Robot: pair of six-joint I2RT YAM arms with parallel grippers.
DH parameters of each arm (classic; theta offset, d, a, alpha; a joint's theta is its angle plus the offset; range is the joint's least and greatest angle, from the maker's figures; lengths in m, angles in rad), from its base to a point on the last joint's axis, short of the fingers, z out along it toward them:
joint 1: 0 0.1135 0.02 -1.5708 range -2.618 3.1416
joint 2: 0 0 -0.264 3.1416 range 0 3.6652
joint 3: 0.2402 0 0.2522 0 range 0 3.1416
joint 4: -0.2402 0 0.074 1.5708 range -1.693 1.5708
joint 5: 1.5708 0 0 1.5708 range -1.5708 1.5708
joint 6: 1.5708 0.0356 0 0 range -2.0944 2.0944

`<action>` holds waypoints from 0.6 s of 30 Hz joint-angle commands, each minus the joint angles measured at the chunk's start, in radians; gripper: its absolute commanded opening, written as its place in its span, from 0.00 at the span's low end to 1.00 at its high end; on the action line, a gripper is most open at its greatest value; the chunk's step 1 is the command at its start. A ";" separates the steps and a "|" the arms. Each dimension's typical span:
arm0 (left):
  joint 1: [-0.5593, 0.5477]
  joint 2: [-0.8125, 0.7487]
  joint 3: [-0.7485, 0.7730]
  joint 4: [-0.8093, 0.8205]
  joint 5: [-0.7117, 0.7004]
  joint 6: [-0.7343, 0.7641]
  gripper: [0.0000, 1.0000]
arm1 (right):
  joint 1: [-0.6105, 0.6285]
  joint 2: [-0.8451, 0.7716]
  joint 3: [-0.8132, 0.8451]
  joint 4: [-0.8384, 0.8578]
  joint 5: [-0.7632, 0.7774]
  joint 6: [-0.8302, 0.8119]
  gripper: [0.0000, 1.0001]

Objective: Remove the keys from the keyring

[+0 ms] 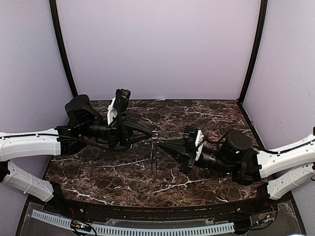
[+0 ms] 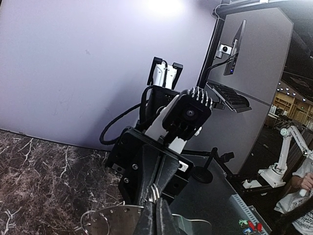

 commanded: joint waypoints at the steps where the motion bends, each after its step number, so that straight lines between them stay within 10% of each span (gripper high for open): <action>1: 0.010 -0.053 -0.013 0.036 0.010 -0.007 0.00 | 0.009 -0.029 -0.002 0.002 -0.001 0.011 0.00; 18: 0.014 -0.067 -0.022 -0.044 -0.115 0.082 0.00 | 0.007 -0.080 -0.065 0.167 -0.060 0.064 0.00</action>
